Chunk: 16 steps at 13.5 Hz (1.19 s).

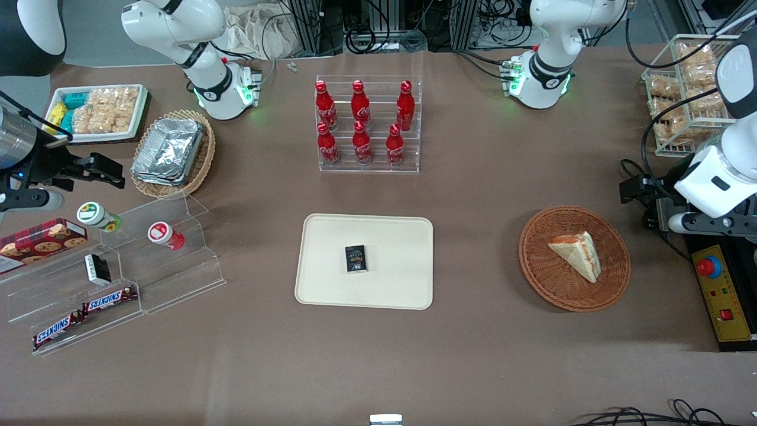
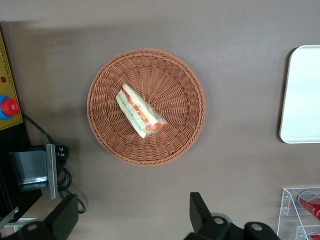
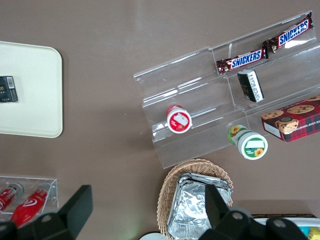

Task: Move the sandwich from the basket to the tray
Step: 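Lower the open left gripper over the sandwich in the wicker basket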

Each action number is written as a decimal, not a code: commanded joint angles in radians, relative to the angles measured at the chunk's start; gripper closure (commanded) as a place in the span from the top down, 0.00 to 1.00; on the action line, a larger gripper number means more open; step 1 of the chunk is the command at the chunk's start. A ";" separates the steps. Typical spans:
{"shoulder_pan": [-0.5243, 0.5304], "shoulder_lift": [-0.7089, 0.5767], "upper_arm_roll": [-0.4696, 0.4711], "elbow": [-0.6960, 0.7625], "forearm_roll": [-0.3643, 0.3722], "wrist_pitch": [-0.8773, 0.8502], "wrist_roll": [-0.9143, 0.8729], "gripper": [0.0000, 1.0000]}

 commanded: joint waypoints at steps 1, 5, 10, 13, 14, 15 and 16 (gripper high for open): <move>-0.009 0.032 0.005 0.044 -0.014 -0.032 0.018 1.00; 0.005 0.084 0.010 0.063 -0.019 -0.055 -0.070 1.00; 0.059 0.022 0.014 -0.257 -0.002 0.236 -0.230 1.00; 0.059 0.055 0.013 -0.351 0.002 0.420 -0.518 1.00; 0.057 0.072 0.013 -0.357 0.002 0.437 -0.583 1.00; 0.057 0.089 0.013 -0.362 0.002 0.447 -0.609 1.00; 0.057 0.112 0.011 -0.361 -0.001 0.470 -0.638 1.00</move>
